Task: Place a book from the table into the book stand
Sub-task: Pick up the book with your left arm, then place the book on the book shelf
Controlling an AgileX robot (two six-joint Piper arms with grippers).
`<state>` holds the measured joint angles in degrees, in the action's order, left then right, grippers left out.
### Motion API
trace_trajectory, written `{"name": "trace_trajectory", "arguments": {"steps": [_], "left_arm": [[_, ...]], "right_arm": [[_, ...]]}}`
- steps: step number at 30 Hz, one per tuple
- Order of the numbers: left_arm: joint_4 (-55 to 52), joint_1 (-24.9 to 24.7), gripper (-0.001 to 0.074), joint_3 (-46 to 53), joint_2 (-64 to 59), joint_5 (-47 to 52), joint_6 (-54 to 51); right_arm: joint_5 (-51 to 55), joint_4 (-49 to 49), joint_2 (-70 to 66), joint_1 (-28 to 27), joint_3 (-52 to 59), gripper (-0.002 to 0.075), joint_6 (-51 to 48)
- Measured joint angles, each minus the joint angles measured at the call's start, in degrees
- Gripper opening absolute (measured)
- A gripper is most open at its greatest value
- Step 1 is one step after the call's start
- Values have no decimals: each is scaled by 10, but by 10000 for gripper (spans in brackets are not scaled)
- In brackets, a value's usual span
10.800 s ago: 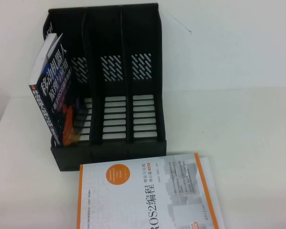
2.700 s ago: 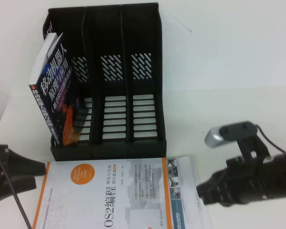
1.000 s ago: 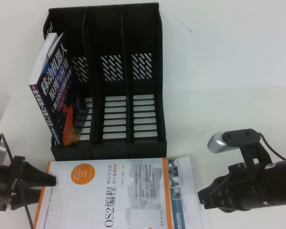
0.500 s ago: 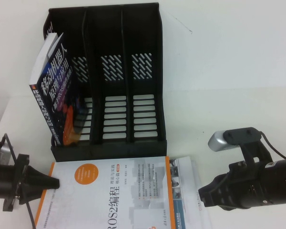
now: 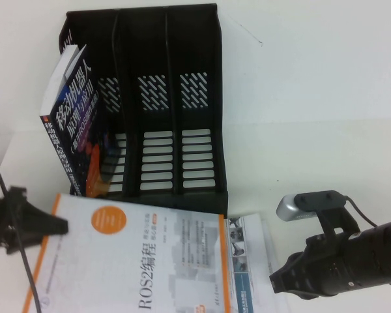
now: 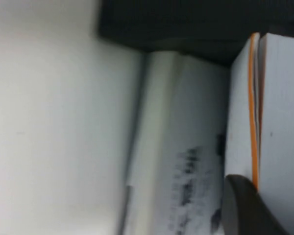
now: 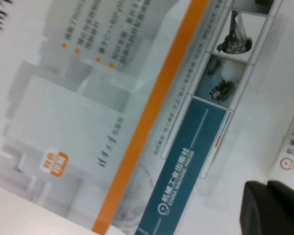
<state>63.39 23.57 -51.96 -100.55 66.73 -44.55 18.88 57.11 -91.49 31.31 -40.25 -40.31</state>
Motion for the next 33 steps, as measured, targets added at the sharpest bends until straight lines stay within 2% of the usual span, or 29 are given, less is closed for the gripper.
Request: {"name": "trace_trajectory", "arguments": {"steps": [8, 15, 19, 27, 33], "left_arm": [[-19, -6, 107, 1, 182, 2, 53], [-16, -10, 106, 5, 338, 19, 89], [-21, -10, 106, -28, 399, 28, 130], [-17, -11, 106, -150, 423, 1, 196], [-14, -11, 106, -264, 375, -57, 230]], "right_arm": [[0, 5, -2, 0, 0, 4, 0], [46, -5, -2, 0, 0, 4, 0], [69, -7, -2, 0, 0, 4, 0], [116, -10, 31, 0, 0, 4, 0], [140, -10, 77, 0, 0, 4, 1]]}}
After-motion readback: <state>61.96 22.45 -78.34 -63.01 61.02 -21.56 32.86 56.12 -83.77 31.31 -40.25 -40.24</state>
